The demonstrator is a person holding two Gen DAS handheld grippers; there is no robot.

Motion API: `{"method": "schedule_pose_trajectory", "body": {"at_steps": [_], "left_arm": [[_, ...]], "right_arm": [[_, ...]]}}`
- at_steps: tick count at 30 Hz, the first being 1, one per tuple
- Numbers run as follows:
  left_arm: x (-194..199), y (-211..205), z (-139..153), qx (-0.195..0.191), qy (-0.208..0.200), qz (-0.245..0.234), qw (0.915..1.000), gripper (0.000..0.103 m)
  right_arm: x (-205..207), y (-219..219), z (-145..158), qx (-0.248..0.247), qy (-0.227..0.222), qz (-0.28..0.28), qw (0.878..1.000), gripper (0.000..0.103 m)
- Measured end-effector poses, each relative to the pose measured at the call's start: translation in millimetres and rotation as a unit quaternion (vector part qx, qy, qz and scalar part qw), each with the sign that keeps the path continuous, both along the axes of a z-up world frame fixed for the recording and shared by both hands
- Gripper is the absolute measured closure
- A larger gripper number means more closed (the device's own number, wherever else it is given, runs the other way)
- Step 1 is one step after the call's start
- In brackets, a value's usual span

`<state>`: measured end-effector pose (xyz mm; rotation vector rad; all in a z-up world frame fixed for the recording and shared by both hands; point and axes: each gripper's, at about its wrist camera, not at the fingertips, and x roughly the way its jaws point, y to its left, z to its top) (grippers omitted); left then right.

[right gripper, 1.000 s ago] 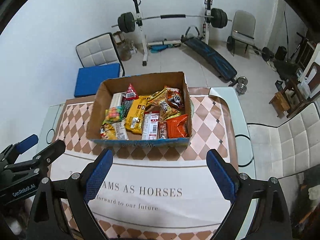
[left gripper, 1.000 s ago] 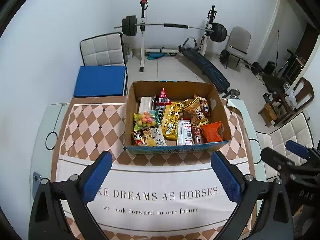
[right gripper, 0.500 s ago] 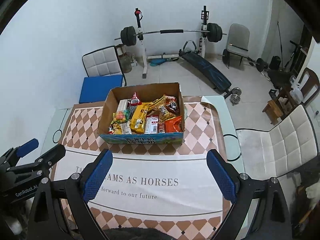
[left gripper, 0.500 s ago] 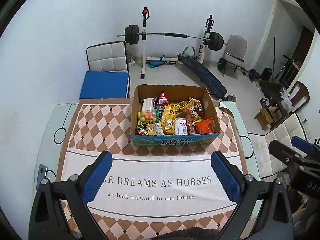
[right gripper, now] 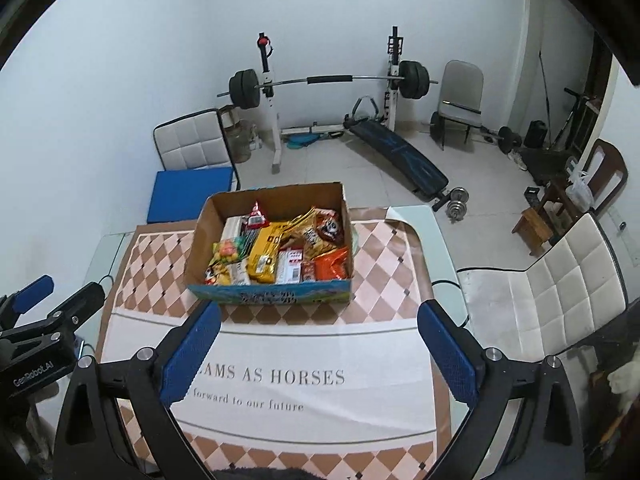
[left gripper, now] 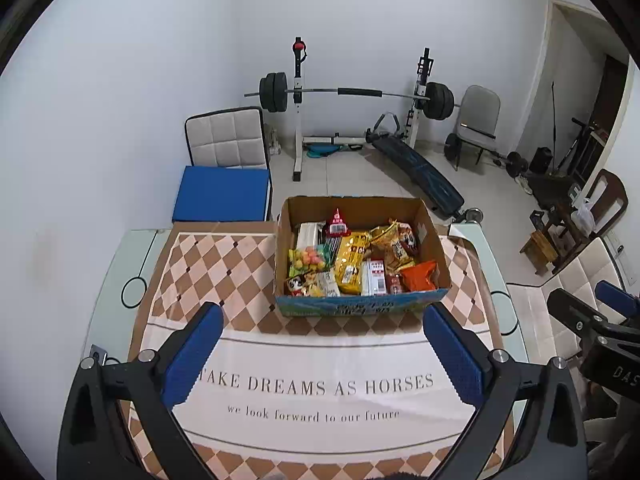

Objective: Organize snacks

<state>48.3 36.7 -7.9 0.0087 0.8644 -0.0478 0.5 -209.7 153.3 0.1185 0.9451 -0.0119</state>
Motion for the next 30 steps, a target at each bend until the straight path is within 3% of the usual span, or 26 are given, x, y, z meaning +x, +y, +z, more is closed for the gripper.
{"method": "schedule_pose_trajectory", "body": {"at_steps": [17,30], "left_arm": [[27.8,-11.9,-7.1,0.018,-0.019,0.011,0.9996,0.000],[36.1,-16.5,-18.1,0.019,-0.006,0.005,0.9998,0.000]], "right_arm": [[32.1,-3.2,-15.5,-0.017,-0.005,-0.011,1.000,0.002],[38.1,-4.0,-23.6,-0.017,-0.002,-0.016,1.000,0.002]]}}
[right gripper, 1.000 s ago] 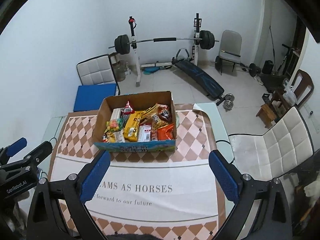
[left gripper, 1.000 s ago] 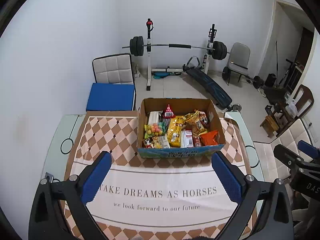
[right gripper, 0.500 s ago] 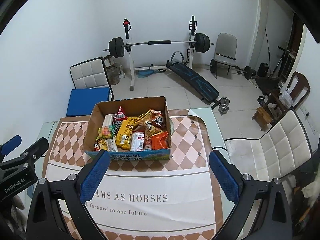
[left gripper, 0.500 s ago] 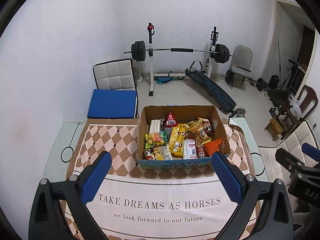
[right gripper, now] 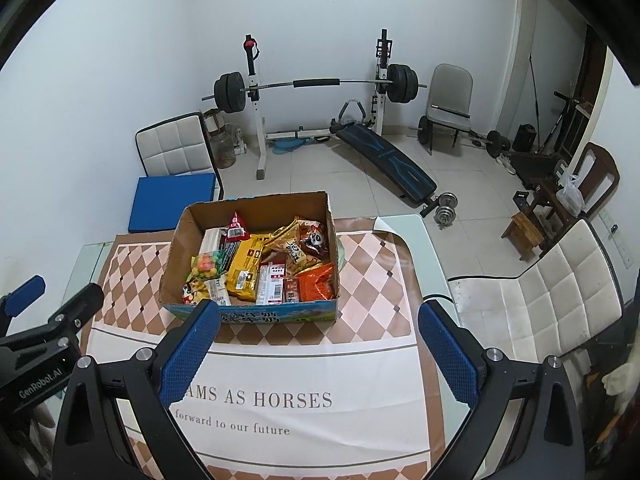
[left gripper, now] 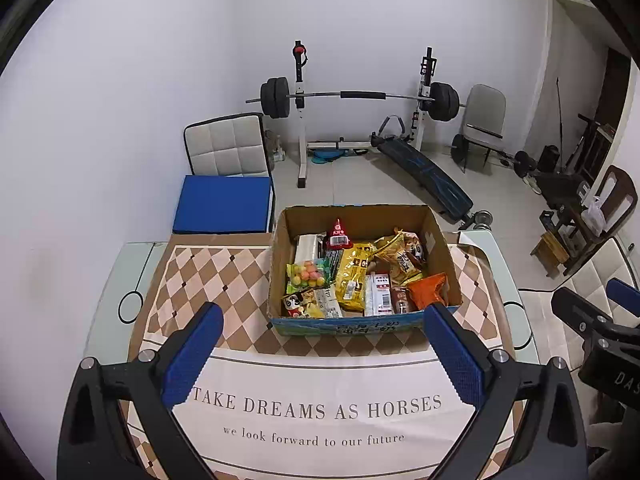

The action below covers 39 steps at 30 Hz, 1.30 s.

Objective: Organize snacks

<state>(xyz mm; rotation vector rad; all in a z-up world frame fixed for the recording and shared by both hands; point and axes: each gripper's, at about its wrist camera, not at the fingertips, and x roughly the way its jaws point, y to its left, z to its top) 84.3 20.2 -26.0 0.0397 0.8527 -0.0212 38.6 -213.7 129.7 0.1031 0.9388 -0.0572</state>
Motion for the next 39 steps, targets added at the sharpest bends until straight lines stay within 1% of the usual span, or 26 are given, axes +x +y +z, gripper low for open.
{"method": "schedule_pose_trajectory", "body": {"at_steps": [9,39], "left_arm": [[0.4,-0.9,-0.6,0.003,-0.002,-0.001,1.0000,0.000],[0.5,-1.9,5.3,-0.006,0.000,-0.010,0.9999,0.000]], "right_arm": [[0.7,0.1,-0.3,0.000,-0.001,0.000,1.000,0.002],[1.8,-0.1,-1.1,0.001,0.002,-0.002,1.000,0.002]]}}
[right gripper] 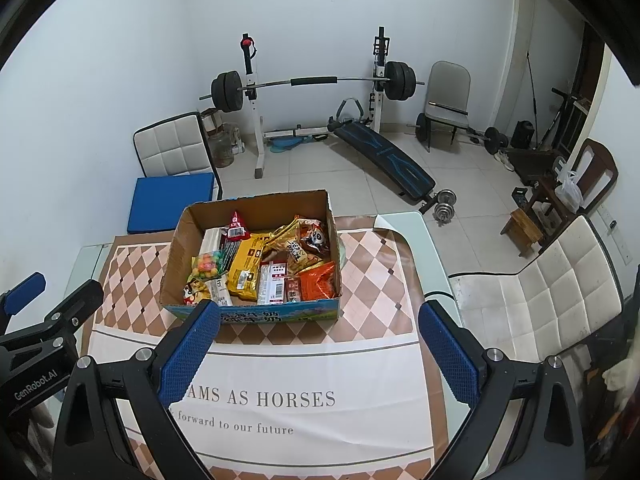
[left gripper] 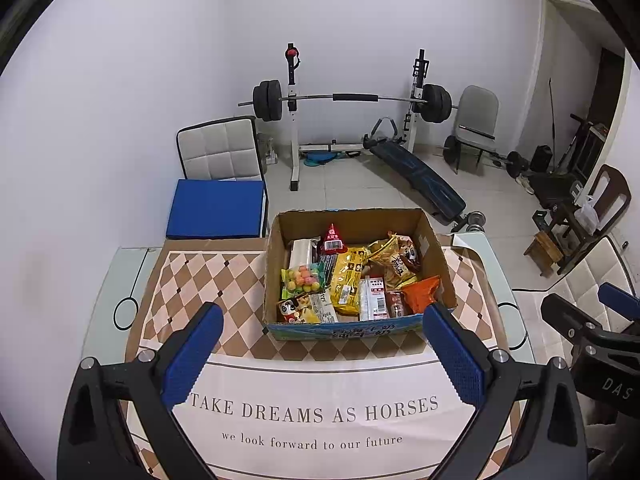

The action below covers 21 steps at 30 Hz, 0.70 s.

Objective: Organize snacks

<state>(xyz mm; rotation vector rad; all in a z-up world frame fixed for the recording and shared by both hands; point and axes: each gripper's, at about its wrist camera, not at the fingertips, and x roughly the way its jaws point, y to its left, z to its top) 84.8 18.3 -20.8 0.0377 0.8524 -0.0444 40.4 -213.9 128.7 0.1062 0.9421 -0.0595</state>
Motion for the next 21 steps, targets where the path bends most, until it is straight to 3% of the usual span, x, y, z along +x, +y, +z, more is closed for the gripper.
{"method": "schedule_pose_trajectory", "body": {"at_steps": [21], "left_arm": [[0.8,1.2,7.3,-0.003,0.002,-0.007,1.0000,0.000]], "right_arm": [[-0.7,-1.4,-0.9,0.000,-0.001,0.001,1.000,0.001]]}}
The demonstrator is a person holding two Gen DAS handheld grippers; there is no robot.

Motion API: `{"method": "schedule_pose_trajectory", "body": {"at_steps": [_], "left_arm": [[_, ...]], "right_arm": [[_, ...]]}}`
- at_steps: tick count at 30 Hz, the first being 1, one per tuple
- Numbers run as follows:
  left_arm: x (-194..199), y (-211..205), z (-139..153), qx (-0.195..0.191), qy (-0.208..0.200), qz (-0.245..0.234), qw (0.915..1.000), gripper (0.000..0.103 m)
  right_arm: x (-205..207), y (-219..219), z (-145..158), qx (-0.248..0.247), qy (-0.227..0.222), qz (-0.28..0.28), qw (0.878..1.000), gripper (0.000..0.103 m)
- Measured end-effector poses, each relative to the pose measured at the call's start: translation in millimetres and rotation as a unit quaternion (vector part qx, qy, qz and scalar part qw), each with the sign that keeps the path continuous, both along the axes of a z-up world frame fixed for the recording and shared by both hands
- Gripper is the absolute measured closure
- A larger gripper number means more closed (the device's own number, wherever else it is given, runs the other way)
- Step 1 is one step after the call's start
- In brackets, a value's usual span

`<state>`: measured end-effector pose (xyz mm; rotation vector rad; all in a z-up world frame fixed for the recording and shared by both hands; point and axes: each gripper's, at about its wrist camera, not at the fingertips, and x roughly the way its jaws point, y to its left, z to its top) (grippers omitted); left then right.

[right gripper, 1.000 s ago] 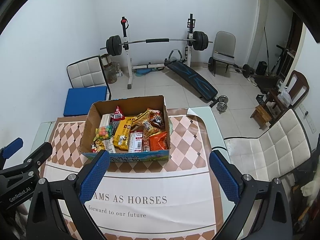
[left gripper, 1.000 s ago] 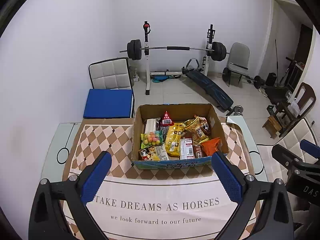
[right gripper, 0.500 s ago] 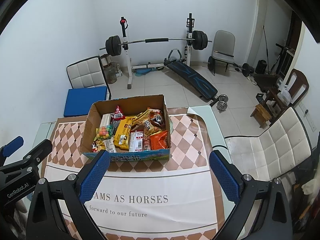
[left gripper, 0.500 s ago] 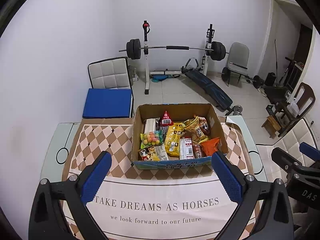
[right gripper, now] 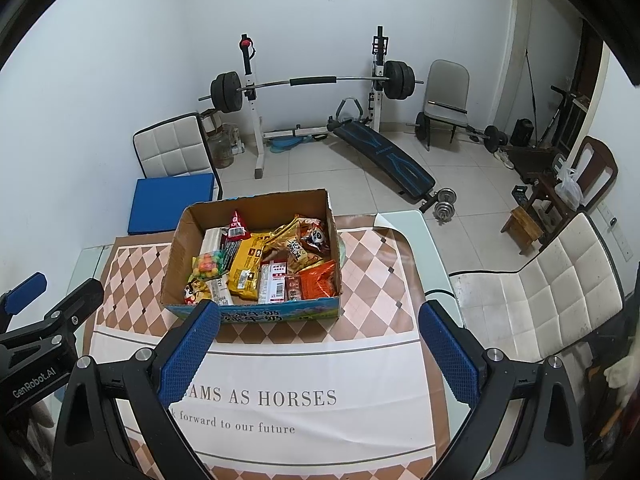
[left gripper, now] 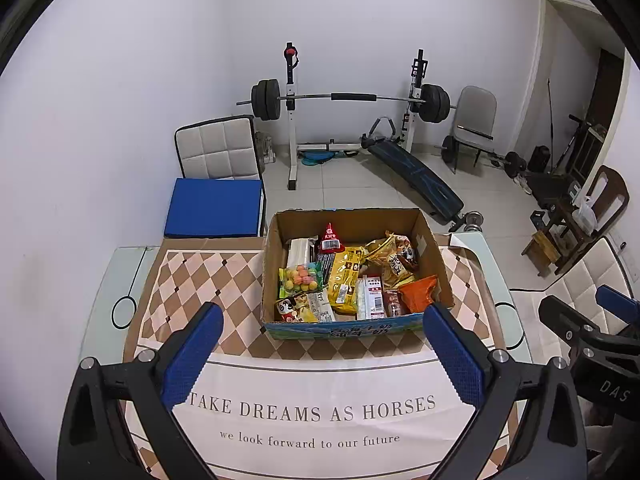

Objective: Organize snacks

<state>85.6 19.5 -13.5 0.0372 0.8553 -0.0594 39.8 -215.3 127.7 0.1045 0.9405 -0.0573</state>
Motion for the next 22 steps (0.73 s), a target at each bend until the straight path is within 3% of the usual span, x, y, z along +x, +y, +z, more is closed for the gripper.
{"method": "schedule_pose_trajectory", "body": {"at_steps": [22], "left_arm": [[-0.8,-2.9,7.0,0.004,-0.014,0.005,0.9999,0.000]], "right_arm": [[-5.7,1.1,10.0,-0.004,-0.005,-0.007,1.000,0.001]]}}
